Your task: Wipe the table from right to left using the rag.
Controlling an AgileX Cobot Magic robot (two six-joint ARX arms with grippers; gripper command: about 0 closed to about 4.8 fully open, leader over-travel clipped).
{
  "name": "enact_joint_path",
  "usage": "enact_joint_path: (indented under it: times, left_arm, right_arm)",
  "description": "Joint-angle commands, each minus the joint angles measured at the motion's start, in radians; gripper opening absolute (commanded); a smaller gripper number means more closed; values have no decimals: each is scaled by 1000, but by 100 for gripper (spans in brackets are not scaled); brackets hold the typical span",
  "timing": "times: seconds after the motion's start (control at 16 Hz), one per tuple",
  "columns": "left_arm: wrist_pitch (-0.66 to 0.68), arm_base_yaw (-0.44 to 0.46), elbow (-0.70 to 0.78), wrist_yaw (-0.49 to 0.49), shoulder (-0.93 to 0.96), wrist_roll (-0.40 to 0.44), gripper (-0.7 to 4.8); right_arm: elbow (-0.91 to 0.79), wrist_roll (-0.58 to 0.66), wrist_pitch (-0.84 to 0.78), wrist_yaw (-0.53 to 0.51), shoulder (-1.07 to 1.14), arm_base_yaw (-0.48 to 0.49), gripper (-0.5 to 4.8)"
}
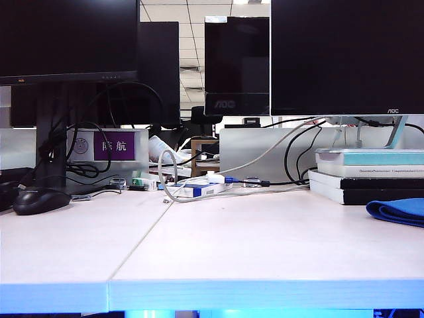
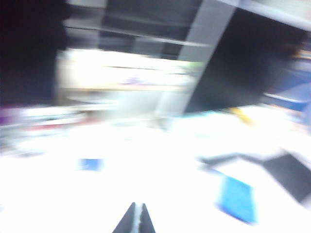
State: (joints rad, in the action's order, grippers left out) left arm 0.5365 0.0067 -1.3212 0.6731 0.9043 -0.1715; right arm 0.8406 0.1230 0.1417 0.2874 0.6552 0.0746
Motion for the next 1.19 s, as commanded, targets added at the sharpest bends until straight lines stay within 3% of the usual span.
enact_joint_path:
  times: [0.06, 0.13, 0.31, 0.5, 0.56, 0.75, 0.88, 1.0, 1.19]
  left_arm:
    - [2, -2, -16, 193, 6, 11, -5]
    - [8, -13, -18, 232, 6, 25, -5]
    - [8, -110, -18, 224, 7, 26, -5]
    - [21, -221, -21, 82, 13, 32, -5]
    - [69, -264, -41, -6, 28, 64, -5]
    - [358, -369, -206, -255, 144, 233, -5]
    - [470, -433, -305, -383, 212, 291, -5]
    - [531, -491, -405, -425, 279, 322, -5]
    - [494, -530, -430, -422, 298, 321, -5]
  right_arm:
    - [149, 0, 97, -68, 133, -1, -5]
    - [227, 0, 164, -87, 206, 0, -5]
    - [380, -17, 329, -182, 371, -1, -5]
    - [434, -26, 405, -246, 455, -1, -5]
    - [438, -25, 433, -246, 471, -1, -5]
    - [438, -26, 521, -243, 502, -2, -5]
    - [438, -28, 540, -242, 515, -2, -5]
    - [438, -72, 564, -246, 539, -3, -5]
    - [438, -165, 653, -266, 599, -13, -5]
